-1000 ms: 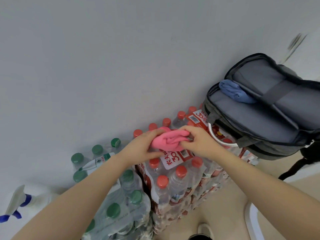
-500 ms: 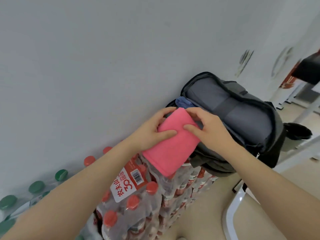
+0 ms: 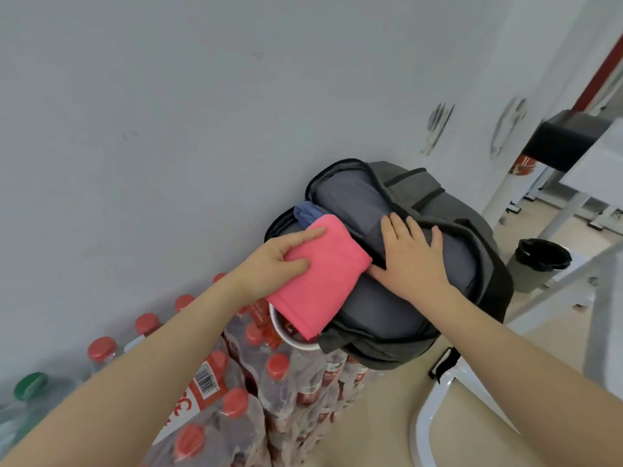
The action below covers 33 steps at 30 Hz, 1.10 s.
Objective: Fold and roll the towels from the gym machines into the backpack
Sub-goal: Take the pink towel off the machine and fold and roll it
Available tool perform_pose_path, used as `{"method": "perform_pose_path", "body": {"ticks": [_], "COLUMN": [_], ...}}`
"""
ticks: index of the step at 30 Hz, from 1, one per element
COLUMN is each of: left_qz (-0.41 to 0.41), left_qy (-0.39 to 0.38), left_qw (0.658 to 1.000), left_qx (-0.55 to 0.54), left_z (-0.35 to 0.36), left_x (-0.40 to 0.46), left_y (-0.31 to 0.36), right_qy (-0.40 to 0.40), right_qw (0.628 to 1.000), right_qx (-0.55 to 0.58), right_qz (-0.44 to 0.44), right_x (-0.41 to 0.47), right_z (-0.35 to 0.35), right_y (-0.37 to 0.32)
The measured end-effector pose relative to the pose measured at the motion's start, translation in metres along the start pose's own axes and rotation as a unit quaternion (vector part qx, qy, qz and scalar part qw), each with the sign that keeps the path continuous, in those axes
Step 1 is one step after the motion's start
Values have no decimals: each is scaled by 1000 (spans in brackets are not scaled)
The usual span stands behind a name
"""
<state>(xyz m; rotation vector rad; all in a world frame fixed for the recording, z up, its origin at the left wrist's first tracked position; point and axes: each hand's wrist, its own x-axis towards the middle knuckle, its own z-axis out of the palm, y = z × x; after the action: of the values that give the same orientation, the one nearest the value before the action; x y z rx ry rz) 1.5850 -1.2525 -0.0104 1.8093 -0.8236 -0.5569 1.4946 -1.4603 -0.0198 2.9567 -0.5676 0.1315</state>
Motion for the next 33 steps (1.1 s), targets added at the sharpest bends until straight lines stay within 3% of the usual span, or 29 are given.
{"method": "perform_pose_path", "body": {"ticks": [2, 8, 14, 16, 17, 19, 21, 26, 29, 33], "left_qz": [-2, -8, 6, 23, 36, 98, 146, 276, 239, 201], "left_qy": [0, -27, -87, -96, -81, 7, 38, -53, -123, -120], "left_qw": [1000, 1000, 989, 961, 926, 819, 764, 756, 739, 757], "left_qx": [1, -3, 123, 260, 368, 565, 627, 590, 617, 610], "left_z": [0, 2, 37, 56, 66, 77, 74, 56, 58, 74], "left_x": [2, 14, 53, 73, 81, 89, 85, 57, 60, 85], "left_y": [1, 14, 38, 38, 36, 25, 22, -8, -15, -4], "right_qy": [-2, 105, 104, 101, 102, 102, 107, 127, 130, 139], "right_qw": [1000, 994, 992, 992, 991, 991, 991, 987, 988, 988], "right_qx": [-8, 29, 73, 81, 82, 83, 82, 93, 83, 62], "right_qz": [0, -12, -1, -2, -2, -3, -6, -4, -3, -9], "right_x": [6, 28, 46, 49, 50, 51, 49, 47, 47, 44], "right_z": [7, -9, -34, -38, -39, -39, -37, -34, -37, -37], "right_y": [-3, 13, 43, 45, 47, 49, 48, 45, 43, 44]}}
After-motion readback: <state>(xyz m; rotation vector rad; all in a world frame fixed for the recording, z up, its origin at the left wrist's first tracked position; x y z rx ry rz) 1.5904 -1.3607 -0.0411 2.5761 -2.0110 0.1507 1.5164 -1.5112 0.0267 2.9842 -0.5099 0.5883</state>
